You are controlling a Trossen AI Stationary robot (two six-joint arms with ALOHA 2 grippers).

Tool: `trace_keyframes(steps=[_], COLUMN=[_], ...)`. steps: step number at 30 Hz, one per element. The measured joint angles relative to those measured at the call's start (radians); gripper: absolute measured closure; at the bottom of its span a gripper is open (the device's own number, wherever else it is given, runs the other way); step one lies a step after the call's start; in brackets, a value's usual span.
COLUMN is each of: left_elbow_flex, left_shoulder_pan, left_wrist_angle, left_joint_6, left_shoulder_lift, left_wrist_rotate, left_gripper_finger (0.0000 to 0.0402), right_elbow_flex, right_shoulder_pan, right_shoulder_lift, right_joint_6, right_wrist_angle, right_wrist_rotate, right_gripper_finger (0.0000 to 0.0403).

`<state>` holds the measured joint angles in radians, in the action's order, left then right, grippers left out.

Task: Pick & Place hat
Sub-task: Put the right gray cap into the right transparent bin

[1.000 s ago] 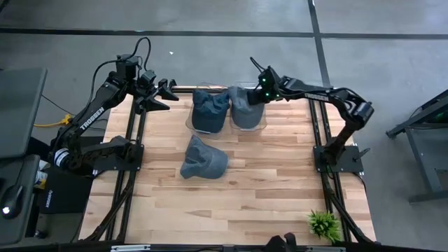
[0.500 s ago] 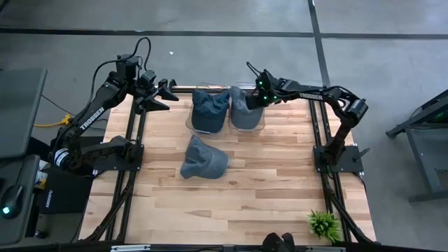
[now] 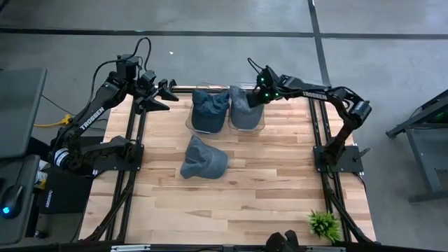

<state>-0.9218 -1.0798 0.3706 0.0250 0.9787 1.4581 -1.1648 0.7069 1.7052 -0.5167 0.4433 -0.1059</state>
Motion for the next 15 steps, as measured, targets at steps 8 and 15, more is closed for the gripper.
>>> trace_keyframes(steps=[8, 15], left_elbow_flex=[0.0, 0.0], left_shoulder_pan=[0.0, 0.0], left_wrist_angle=[0.0, -0.001], left_joint_6=[0.0, 0.0], left_shoulder_lift=[0.0, 0.0], left_wrist_rotate=[-0.001, -0.001], left_gripper_finger=[0.0128, 0.0128], right_elbow_flex=[-0.066, -0.108], right_shoulder_pan=[0.006, 0.001], right_shoulder_lift=[-0.04, -0.041], right_joint_6=[0.044, 0.099], right_wrist_angle=[0.089, -0.007], right_wrist_rotate=[0.098, -0.12], right_gripper_finger=[0.0403, 0.0403])
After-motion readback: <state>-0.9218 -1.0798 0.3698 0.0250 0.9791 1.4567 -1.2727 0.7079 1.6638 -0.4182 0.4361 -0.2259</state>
